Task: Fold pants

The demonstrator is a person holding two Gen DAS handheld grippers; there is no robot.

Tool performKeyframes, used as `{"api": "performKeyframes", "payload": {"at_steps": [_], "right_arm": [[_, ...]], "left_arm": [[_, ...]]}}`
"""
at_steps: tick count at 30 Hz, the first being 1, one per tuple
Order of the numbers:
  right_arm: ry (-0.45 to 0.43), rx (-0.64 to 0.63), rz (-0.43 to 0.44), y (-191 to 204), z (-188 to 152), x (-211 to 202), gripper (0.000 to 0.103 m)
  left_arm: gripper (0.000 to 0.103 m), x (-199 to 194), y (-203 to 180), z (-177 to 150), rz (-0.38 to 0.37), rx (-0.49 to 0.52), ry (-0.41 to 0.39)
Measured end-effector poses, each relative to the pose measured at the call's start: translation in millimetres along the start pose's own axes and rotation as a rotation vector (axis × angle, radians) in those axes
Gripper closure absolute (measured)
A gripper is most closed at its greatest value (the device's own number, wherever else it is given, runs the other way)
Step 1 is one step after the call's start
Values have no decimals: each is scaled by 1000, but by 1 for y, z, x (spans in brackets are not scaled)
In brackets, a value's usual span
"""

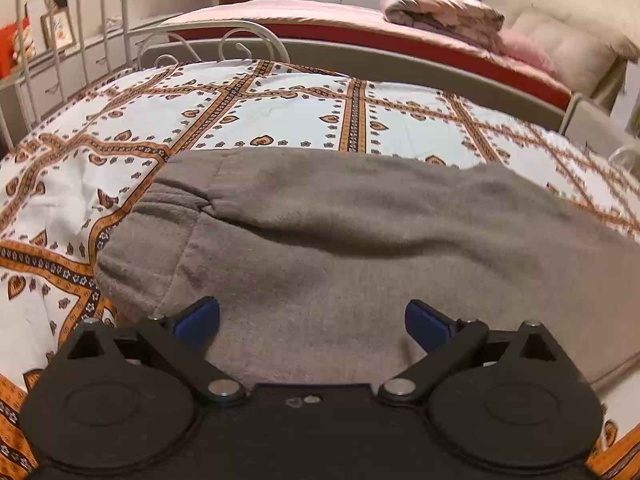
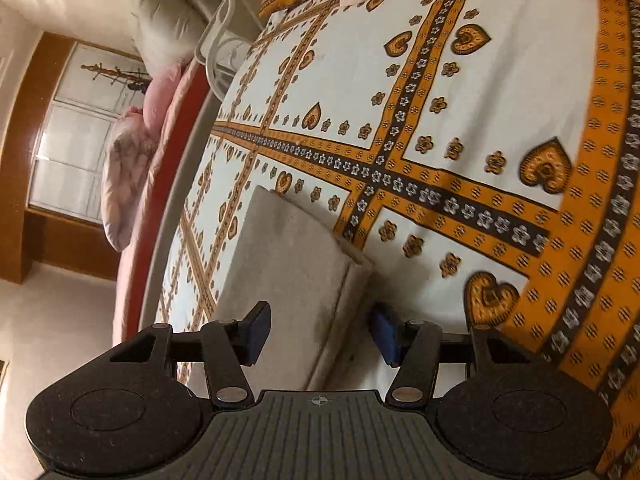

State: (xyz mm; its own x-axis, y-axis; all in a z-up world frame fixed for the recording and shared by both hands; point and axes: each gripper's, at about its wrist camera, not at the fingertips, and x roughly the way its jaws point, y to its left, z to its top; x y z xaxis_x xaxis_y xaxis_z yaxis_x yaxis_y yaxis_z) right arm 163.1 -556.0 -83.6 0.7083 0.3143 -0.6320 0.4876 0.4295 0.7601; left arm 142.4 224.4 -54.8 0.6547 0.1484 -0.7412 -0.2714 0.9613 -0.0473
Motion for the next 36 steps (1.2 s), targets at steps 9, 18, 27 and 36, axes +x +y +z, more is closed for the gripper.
{"api": "performKeyframes", "payload": {"at_steps": [9,18,27,36], "right_arm": [[-30,-262,-97,37,-8,3,87],[-119,-687,-52,157,-102,-4,87],[41,-1013,170,275,-299,66,87],[257,-1241,207,244,-455,113,65]], "left_arm": [[8,-7,-3,-1,19,53,-14],[10,-46,33,5,47,-74,-140],[10,-82,94,-12,94,-221,-189],[10,-81,122,-28,99,-271,-135]]}}
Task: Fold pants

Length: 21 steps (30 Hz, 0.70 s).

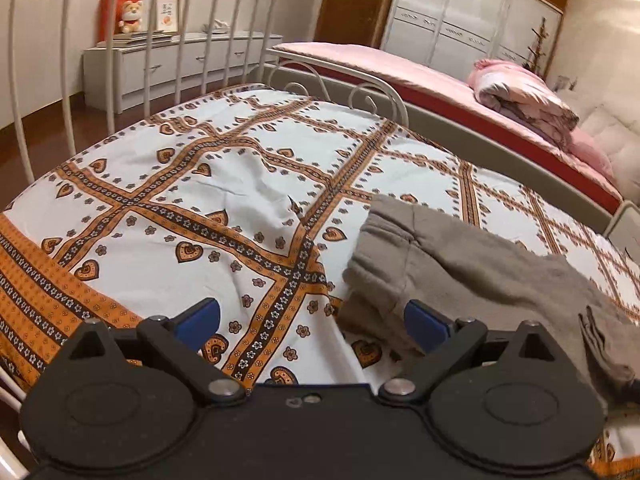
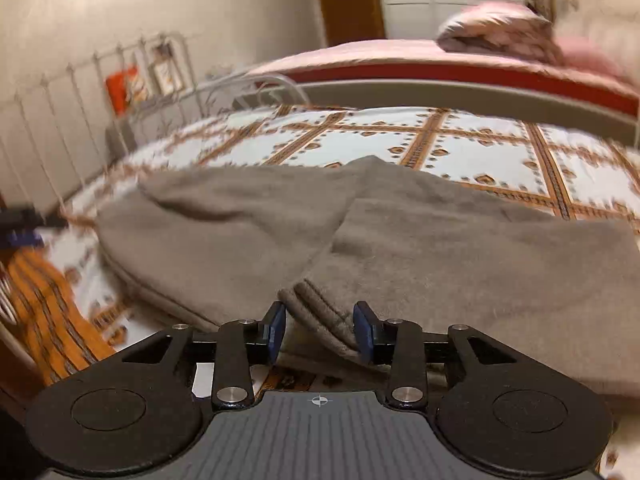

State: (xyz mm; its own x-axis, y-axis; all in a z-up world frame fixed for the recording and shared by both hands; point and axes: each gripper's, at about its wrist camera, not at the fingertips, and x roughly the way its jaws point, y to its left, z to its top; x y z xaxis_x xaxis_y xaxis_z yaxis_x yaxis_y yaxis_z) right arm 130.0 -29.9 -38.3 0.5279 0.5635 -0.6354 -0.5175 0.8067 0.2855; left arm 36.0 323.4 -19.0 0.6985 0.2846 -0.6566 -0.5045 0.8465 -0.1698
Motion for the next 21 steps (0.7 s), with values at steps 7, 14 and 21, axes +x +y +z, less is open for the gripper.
{"api": "performKeyframes", "payload": {"at_steps": [7,14,21], "right_arm": [[35,90,-12,-16,6,18,65],[-11,70,-5,-10,8,5,65],[-16,69,1,-16,12,2,65]], "left_arm": [[10,11,-16,-1,-28,42,40],[10,14,-23,-4,-30,75,57],[10,18,-30,-5,-45,99,75]]}}
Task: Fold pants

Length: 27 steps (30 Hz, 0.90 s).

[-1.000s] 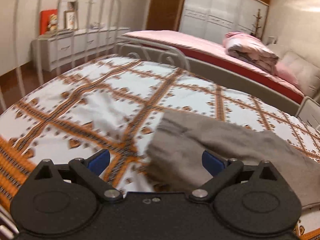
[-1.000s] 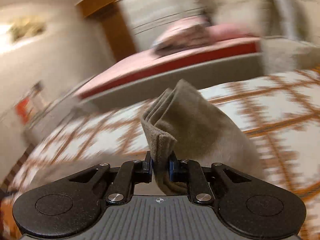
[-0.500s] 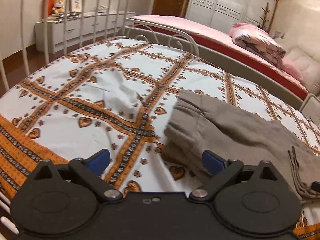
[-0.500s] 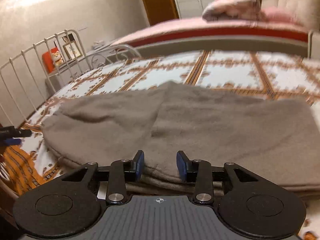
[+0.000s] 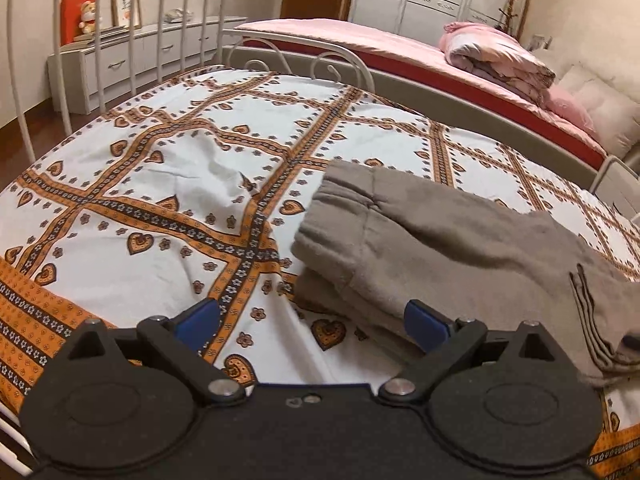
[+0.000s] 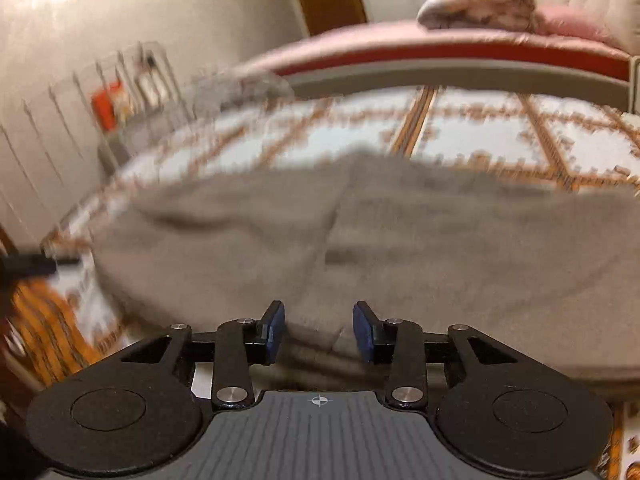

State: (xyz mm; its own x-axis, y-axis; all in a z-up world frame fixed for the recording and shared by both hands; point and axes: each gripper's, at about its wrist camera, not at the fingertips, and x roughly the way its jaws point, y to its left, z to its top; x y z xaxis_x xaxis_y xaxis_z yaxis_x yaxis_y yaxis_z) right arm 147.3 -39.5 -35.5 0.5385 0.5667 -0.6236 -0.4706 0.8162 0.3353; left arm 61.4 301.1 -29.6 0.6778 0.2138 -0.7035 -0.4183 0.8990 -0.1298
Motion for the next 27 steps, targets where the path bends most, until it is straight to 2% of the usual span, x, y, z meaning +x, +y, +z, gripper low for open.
{"api": "performKeyframes", "payload": {"at_steps": [4,9,11,13,14,17,20,22,24,25,26,27], "right_arm": [[-93,49,-83,-42,22,-22,65],[-132,167,-255,-129,49,-35,65],[-85,212,-306,-164,56,-20,65],[46,269,-292,-195,59,5,66],[81,284,-277,-207,56,14,67],[64,263,-271,-203,61,4,67],[-10,227,-228,-190,62,-17,67],[-28,210,-260,-185,67,-18,67],[40,247,-278,-197,72,-1,65],[125,274,-277,-204,71,13,62],[161,268,-269,-206,68,21,59],[157,235,-275,-200,73,19,59]], "left_arm": [[10,4,0,0,-12,-14,10],[10,9,-5,2,-22,-13,14],[10,14,-10,2,-29,-1,30],[10,17,-17,1,-32,33,44],[10,19,-20,1,-31,53,52],[10,22,-21,-1,-28,72,65],[10,22,-18,-1,-26,46,71],[10,23,-19,-1,-26,27,74],[10,23,-23,0,-33,27,76],[10,22,-26,0,-32,40,76],[10,21,-28,0,-24,55,75],[10,21,-29,0,-18,63,75]]}}
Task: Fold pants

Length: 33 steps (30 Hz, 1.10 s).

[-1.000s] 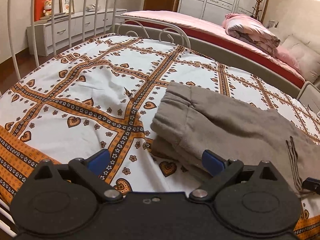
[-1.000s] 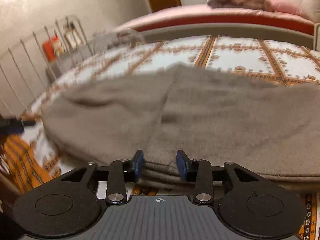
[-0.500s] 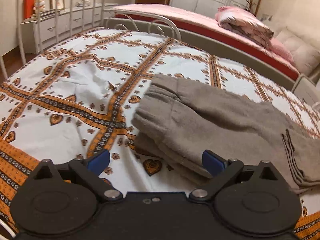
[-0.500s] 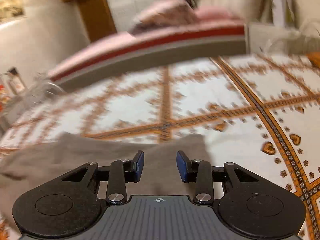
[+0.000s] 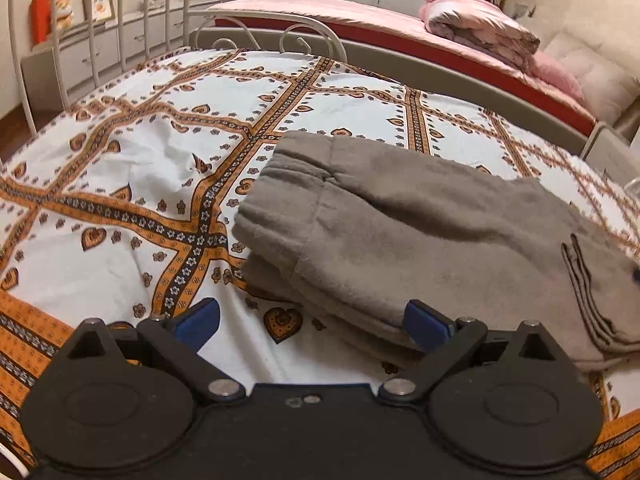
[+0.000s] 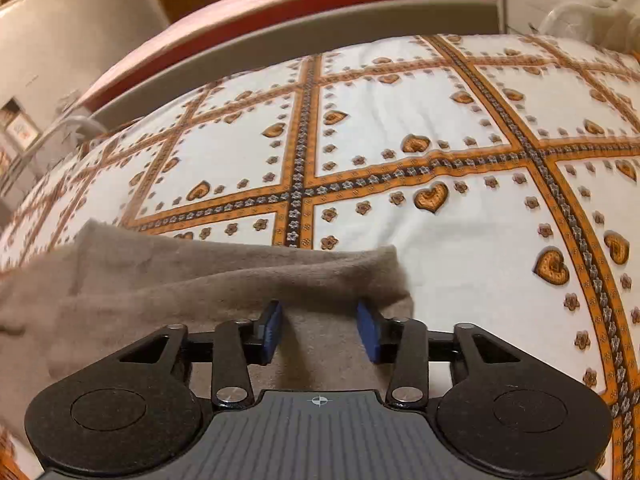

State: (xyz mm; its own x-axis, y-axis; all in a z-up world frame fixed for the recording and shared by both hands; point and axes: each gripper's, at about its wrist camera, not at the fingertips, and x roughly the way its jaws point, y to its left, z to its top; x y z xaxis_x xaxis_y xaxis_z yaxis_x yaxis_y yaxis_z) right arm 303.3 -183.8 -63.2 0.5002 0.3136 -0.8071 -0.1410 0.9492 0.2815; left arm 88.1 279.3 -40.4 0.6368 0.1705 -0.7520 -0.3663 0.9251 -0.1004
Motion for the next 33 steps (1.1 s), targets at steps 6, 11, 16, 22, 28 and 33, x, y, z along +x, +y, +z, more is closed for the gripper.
{"api": "performKeyframes", "payload": {"at_steps": [6,11,16,22,28,33], "right_arm": [[-42,-257,33,35,-39,-53,19],[50,-351,10,42,-64,-42,15],[-66,-296,69,33,-42,-74,15],[-156,-261,62,12,-39,-97,7],[-140,-155,81,-6,-47,-98,7],[-147,-167,82,-9,-47,-99,7]], "left_arm": [[10,-1,2,-2,4,5,5],[10,-4,2,-1,1,-5,-4],[10,-5,-1,1,-13,-3,-19],[10,0,-11,5,-34,7,-23],[17,6,10,9,-173,-253,-40],[36,28,50,-8,-335,-624,-3]]}}
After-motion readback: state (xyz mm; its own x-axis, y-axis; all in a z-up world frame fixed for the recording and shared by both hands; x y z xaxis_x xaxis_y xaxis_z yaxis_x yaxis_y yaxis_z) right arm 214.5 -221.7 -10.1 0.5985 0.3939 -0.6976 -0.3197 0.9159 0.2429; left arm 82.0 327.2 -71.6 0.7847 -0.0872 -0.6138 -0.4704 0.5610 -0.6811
